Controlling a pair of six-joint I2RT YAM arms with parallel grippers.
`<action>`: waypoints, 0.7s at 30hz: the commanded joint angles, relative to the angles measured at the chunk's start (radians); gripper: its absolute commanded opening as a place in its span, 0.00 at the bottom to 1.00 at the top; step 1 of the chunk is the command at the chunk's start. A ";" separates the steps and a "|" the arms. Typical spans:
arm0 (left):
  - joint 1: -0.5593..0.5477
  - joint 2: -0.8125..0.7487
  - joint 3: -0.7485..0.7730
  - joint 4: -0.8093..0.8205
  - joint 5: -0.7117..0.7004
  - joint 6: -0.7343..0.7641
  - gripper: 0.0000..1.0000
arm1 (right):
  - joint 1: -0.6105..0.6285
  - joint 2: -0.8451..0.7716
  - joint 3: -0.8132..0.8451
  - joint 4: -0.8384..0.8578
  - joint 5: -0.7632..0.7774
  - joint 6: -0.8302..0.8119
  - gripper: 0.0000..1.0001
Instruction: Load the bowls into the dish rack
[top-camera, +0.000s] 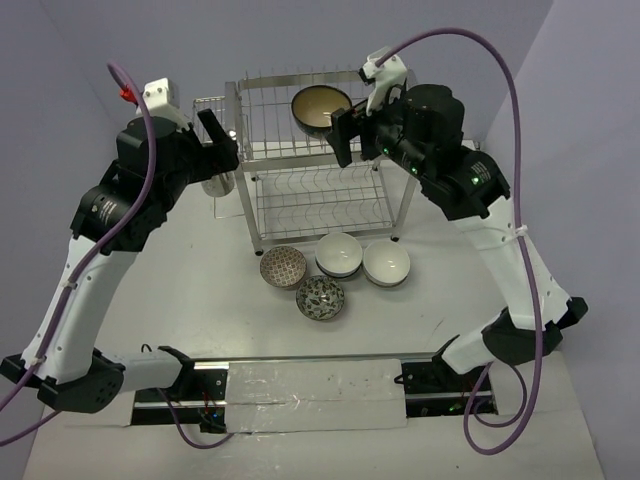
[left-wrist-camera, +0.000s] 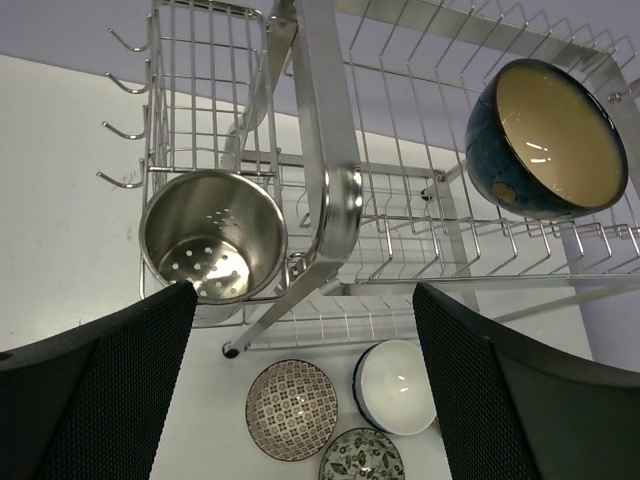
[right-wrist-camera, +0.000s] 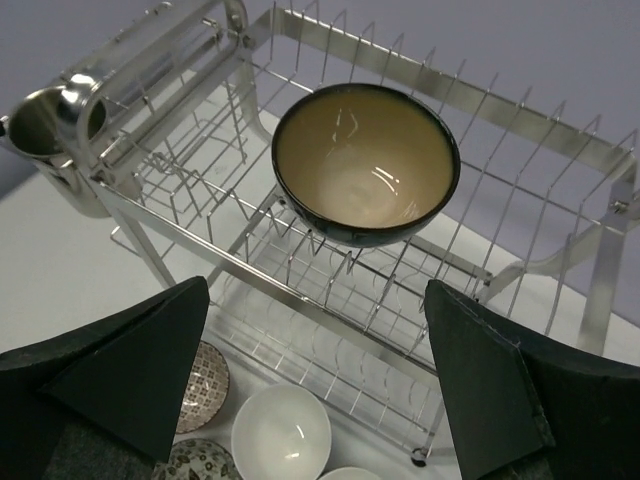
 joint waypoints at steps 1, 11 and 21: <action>0.007 0.025 0.068 0.054 0.070 0.075 0.95 | 0.009 -0.072 -0.075 0.157 0.016 0.014 0.96; 0.007 0.353 0.411 0.131 0.207 0.080 0.93 | 0.010 -0.341 -0.491 0.415 0.188 0.176 0.97; -0.017 0.519 0.518 0.219 0.282 0.065 0.76 | 0.009 -0.546 -0.719 0.343 0.204 0.262 0.97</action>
